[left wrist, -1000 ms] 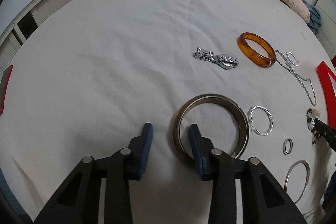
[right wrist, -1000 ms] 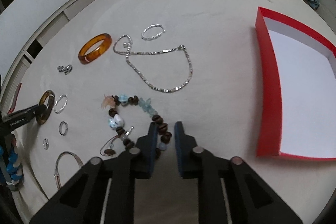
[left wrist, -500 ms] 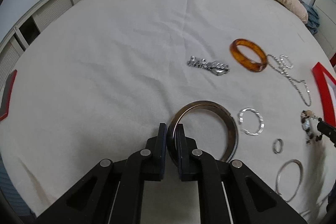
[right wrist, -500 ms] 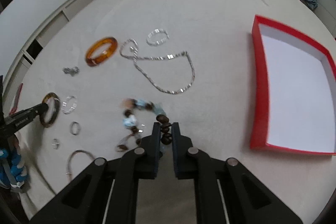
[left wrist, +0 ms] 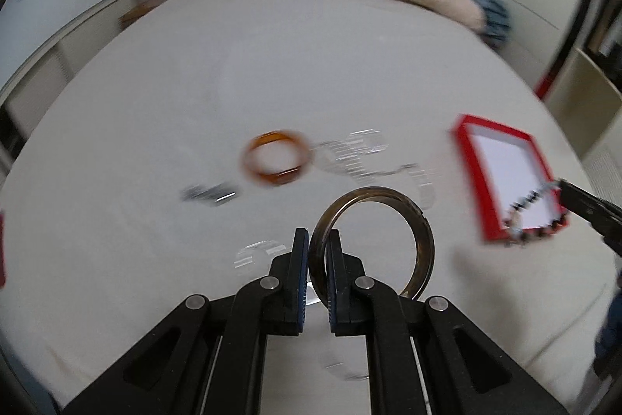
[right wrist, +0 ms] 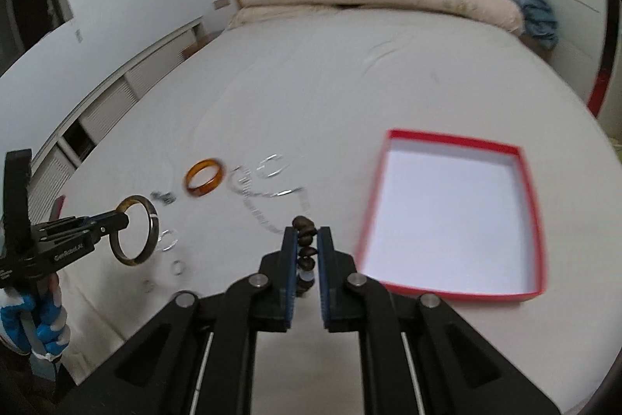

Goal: Organize jewelry
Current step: 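Carry both into the red box and open both tools to release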

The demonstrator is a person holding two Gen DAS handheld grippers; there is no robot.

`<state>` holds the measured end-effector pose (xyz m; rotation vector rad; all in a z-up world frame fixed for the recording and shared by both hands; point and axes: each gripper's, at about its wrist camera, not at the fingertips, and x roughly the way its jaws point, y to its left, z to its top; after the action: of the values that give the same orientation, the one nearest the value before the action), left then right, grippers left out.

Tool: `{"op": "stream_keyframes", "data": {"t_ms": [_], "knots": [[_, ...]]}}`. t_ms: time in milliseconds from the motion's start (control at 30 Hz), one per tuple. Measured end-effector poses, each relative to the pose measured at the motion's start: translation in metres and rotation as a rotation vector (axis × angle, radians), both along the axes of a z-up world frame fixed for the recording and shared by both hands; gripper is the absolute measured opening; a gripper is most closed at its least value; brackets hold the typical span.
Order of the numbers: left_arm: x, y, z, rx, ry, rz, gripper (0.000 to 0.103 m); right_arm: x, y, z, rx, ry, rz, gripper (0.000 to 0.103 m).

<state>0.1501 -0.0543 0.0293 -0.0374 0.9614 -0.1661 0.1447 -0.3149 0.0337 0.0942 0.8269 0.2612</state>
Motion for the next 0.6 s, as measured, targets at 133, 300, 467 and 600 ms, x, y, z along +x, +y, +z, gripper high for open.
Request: {"op": "stream_keyframes", "data": {"t_ms": [133, 300, 467, 600], "knots": [[0.031, -0.075, 0.009, -0.028, -0.011, -0.121, 0.008, 0.014, -0.049, 0.008, -0.019, -0.02, -0.073, 0.009], [0.068, -0.159, 0.003, -0.01, -0.015, -0.239, 0.008, 0.05, -0.098, -0.001, -0.042, -0.023, -0.137, 0.009], [0.116, -0.223, -0.028, 0.029, 0.017, -0.283, 0.008, 0.096, -0.132, -0.024, -0.02, -0.006, -0.176, 0.009], [0.138, -0.25, -0.064, 0.062, 0.064, -0.281, 0.008, 0.123, -0.149, -0.051, 0.008, 0.019, -0.189, 0.009]]}}
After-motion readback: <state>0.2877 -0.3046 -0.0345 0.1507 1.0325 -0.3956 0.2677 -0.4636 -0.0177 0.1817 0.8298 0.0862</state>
